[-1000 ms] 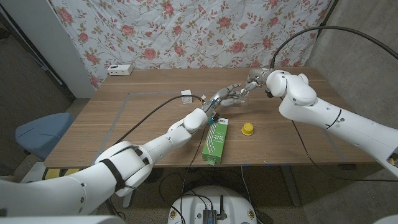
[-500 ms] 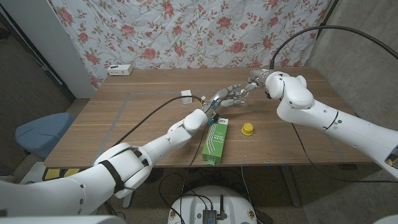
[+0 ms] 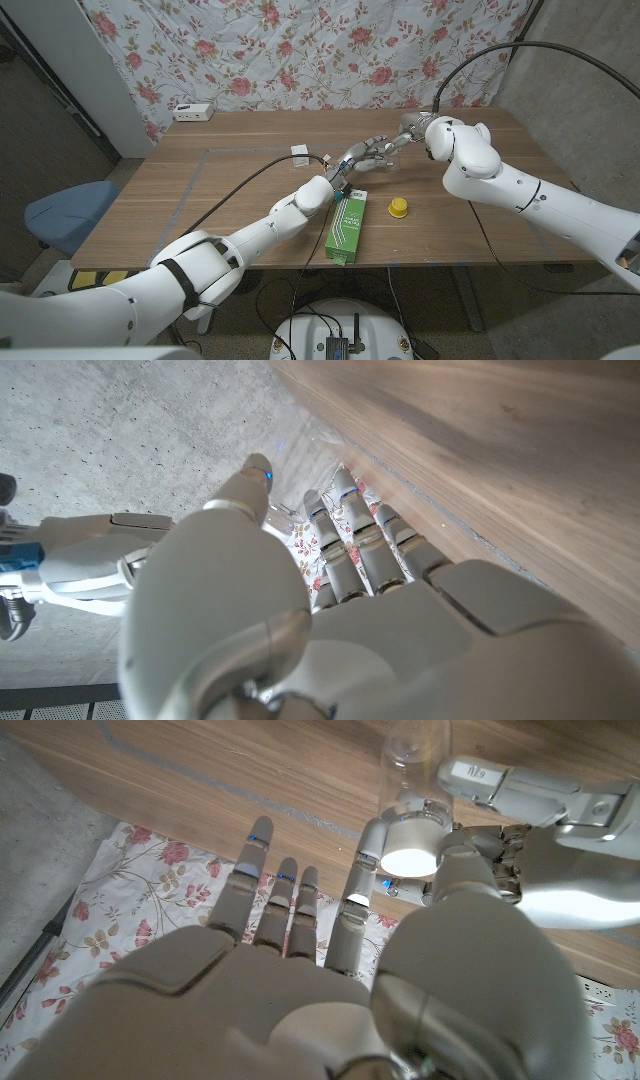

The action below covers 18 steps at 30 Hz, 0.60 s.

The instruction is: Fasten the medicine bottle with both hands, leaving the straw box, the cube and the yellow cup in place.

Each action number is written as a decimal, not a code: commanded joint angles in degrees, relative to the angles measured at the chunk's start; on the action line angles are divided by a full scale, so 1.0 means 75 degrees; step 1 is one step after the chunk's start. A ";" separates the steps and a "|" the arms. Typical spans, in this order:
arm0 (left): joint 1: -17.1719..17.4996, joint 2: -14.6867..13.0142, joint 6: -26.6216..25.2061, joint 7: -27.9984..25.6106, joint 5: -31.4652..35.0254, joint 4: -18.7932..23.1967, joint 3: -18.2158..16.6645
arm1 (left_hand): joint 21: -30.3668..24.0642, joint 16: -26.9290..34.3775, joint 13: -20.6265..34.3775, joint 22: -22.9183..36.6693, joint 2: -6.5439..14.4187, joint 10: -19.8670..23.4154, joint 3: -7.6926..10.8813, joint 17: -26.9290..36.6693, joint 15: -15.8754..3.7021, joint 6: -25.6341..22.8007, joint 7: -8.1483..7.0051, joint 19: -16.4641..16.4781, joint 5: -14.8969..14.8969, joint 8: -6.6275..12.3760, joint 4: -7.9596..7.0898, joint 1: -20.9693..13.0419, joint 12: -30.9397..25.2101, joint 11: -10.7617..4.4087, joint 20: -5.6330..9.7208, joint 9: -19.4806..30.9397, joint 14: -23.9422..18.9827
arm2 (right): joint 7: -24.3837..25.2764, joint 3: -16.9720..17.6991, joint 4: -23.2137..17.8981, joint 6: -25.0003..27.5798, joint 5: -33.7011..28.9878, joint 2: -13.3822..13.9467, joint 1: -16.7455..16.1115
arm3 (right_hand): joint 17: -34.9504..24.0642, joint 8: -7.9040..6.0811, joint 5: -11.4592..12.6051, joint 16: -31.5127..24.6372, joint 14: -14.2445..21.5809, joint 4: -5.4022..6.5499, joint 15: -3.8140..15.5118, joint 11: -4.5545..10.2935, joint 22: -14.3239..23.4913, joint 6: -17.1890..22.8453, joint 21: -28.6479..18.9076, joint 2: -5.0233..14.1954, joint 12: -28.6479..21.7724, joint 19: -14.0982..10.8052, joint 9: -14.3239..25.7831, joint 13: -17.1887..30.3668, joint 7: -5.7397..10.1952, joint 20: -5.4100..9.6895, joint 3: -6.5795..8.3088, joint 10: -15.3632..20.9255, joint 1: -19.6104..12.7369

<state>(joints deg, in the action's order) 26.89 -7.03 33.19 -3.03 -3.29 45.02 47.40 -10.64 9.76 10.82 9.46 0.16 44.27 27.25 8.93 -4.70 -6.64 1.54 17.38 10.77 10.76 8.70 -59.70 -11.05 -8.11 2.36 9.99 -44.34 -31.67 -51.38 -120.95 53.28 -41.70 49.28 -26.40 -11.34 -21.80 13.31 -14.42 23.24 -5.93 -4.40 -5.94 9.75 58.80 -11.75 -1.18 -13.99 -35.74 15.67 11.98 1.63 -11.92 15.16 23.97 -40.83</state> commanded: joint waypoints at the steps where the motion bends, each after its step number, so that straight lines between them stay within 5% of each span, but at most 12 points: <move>1: 0.0027 -0.0021 -0.0048 -0.0044 0.0009 0.0055 -0.0018 | -0.0005 0.0024 0.0016 0.0014 0.0014 0.0048 0.0044 0.0029 -0.0845 -0.0001 -0.0028 0.0062 0.0044 0.0009 -0.0003 0.0024 -0.0018 -0.0019 0.0999 0.0030 -0.0091 | 0.0082 0.0064 0.0070 0.0099 -0.0136 -0.0139 -0.0080 | -0.0040 -0.0042 0.0053 -0.0034 0.0135 0.0034 0.0008 -0.0025 0.0022 0.0271 -0.0021 -0.0015 -0.0073 -0.0124 -0.0041 0.0012 -0.0041 0.0015 -0.0057 0.0220 0.0149; 18: 0.0053 -0.0015 -0.0042 -0.0006 -0.0053 0.0073 -0.0042 | -0.0005 0.0022 0.0016 0.0014 0.0008 0.0054 0.0055 0.0029 -0.0841 0.0004 -0.0020 0.0056 0.0042 0.0008 0.0001 0.0033 -0.0022 -0.0036 0.0997 0.0030 -0.0096 | -0.0108 -0.0292 0.0153 0.0708 -0.0567 -0.0328 0.0114 | -0.0044 -0.0054 -0.0001 -0.0047 0.0397 0.0271 -0.0041 -0.0075 0.0027 0.0801 0.0027 -0.0113 -0.0104 -0.0199 -0.0224 -0.0006 -0.0172 -0.0033 -0.0309 0.0633 0.0904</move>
<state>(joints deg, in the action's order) 27.07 -7.14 32.86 -3.21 -3.40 45.43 47.29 -10.64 9.76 10.79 9.46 0.01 44.28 27.24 8.93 -5.01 -6.63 1.54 17.38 10.77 10.76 8.71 -59.56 -10.98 -8.12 2.36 9.99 -44.65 -31.42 -51.87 -120.28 54.54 -42.85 47.72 -26.42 -11.61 -21.81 13.31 -14.42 25.55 -3.88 -4.73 -6.56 9.75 64.02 -11.75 -1.88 -14.37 -36.90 14.05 11.99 0.35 -12.19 13.11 28.06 -34.41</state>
